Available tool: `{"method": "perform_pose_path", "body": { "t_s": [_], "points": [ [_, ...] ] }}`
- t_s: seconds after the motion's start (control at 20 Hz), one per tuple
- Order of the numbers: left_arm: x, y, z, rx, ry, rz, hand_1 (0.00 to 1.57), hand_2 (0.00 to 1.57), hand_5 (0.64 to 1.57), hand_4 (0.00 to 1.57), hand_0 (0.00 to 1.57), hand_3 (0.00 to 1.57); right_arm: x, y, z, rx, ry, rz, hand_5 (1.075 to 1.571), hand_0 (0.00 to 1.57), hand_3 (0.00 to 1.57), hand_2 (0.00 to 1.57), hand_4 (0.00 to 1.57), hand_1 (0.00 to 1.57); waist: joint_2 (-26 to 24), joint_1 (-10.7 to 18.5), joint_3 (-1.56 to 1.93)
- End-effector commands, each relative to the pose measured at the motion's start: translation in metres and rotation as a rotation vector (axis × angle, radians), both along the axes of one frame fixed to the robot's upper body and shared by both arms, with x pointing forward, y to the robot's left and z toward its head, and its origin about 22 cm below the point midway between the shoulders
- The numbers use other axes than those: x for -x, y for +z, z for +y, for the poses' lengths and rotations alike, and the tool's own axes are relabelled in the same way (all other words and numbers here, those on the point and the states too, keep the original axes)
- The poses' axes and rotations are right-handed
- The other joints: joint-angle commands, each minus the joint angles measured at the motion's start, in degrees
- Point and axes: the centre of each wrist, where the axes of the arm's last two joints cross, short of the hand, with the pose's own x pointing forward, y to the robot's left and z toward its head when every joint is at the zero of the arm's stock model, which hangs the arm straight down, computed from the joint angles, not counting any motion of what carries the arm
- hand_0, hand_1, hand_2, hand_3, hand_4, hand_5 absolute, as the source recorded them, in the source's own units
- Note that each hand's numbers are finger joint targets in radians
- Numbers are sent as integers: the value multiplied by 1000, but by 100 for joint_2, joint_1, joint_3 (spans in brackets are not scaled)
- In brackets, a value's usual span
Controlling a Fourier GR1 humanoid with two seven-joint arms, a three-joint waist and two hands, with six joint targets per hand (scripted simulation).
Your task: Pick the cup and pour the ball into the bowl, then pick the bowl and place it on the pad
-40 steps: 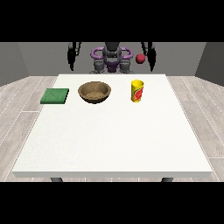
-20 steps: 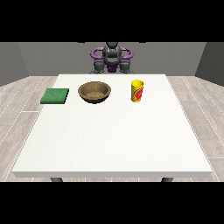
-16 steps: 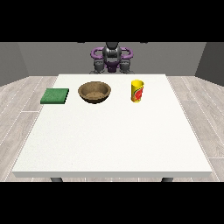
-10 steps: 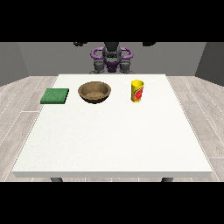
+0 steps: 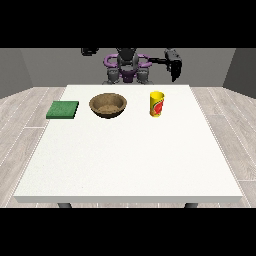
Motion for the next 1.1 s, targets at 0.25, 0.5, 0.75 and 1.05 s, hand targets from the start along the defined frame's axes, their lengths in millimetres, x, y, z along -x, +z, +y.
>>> {"method": "perform_pose_path", "body": {
  "t_s": [0.25,0.5,0.75,1.05],
  "points": [
    [-4,-82,29,19,28,50,0,0,1407,0,0,0,3,1,-32,14,-15,-2,1568,0,0,0,0,0,-5,-57,0],
    [-13,-107,26,20,82,65,0,0,1437,0,0,0,13,2,-32,-1,-3,-25,1568,0,0,0,0,0,31,-303,-1],
    [-19,-125,15,19,41,85,0,0,1432,0,0,0,5,1,-55,-10,-24,-6,1567,0,0,0,0,0,-37,-180,0],
    [-14,-142,34,42,95,79,0,0,1426,0,0,0,21,0,-85,5,-3,-36,1568,0,0,0,0,0,116,-501,-1]
  ]
}}
